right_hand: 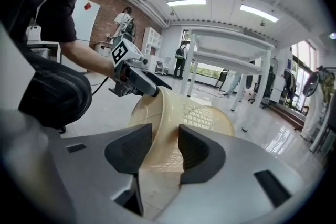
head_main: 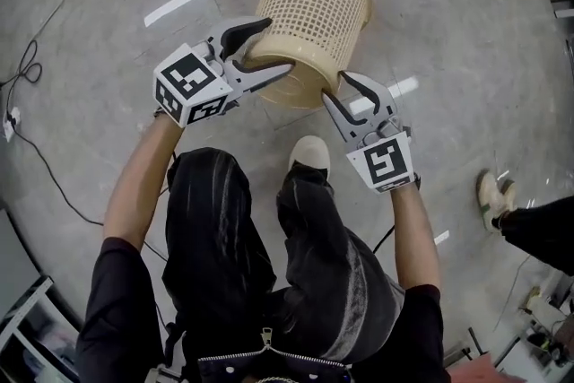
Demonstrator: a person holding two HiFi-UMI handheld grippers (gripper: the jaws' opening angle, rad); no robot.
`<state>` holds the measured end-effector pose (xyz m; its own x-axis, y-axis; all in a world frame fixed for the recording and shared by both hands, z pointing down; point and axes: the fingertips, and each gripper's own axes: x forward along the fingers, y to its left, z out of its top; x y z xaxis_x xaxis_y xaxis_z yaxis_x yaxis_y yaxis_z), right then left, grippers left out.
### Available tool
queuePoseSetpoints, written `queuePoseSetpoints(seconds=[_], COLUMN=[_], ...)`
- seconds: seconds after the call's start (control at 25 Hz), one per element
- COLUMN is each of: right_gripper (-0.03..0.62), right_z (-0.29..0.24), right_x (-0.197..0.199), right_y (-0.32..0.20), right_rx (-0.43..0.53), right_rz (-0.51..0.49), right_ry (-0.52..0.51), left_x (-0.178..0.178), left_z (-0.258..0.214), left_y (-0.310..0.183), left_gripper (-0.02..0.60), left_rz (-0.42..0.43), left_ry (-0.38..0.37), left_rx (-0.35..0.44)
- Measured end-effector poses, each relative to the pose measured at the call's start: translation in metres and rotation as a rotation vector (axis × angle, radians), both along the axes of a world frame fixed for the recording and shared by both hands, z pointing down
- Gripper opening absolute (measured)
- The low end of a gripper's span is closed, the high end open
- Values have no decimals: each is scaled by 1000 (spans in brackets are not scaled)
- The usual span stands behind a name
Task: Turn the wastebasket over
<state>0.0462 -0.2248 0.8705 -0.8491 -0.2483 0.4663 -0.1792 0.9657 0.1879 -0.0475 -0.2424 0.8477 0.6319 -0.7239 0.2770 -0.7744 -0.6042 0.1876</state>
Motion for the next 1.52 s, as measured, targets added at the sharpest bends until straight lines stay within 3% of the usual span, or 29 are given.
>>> queuePoseSetpoints(seconds=[0.4,0.48,0.52,0.72,0.88,1.04,1.2,1.4,1.52], right_gripper=[126,97,39,37,37,38,54,92,91], right_z=[67,77,81,82,40,-3,-16,11,17], right_x=[1,0,-3,-16,-17,-34,-65,-81,-86], right_y=[24,31,36,41,-16,-100,-150,-164,-171], right_rx=[-8,-16,-15,-83,-104,-68,-7,8,-15], right_rz=[-80,-97,-107,-102,31,105,79,-15,-13], right_ry=[170,180,182,160,58,68,165,366,378], left_x=[8,13,18,33,27,24,22,23,19], left_z=[69,77,81,99,101,103,106,108,108], left_y=[32,35,37,42,39,36,38,38,38], left_gripper=[339,337,337,337,331,318,314,314,314], left_rz=[55,81,100,151,117,94,86,90,81], left_ry=[11,3,-3,-56,-43,-44,-78,-112,-115], left_rx=[-107,-116,-122,-145,-155,-158,-169,-177,-186])
